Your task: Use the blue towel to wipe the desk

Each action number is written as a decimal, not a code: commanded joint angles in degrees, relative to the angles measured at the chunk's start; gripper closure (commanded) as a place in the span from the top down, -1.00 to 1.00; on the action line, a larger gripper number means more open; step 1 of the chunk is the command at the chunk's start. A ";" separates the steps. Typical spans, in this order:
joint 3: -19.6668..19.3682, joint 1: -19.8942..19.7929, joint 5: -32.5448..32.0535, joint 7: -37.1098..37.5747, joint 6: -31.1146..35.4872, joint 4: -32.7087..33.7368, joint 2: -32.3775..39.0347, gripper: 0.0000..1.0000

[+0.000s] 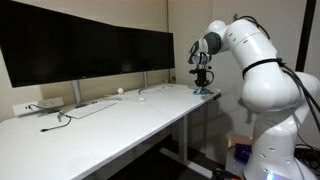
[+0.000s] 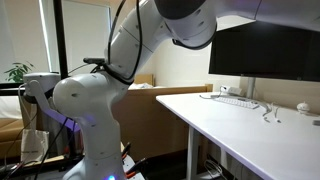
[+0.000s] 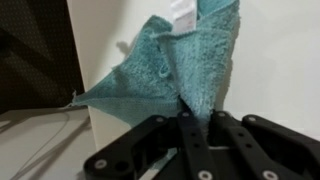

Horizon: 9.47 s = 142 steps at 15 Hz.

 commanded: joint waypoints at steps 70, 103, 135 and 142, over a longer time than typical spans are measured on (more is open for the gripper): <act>3.55 9.50 -12.72 7.58 -7.52 2.84 3.35 -0.86; 4.59 26.02 -13.34 12.26 8.82 -25.82 -16.94 -0.87; 13.13 37.16 -15.41 15.44 8.27 -28.26 -16.41 -0.86; 14.57 39.64 -15.70 16.44 11.44 -37.02 -21.67 -0.86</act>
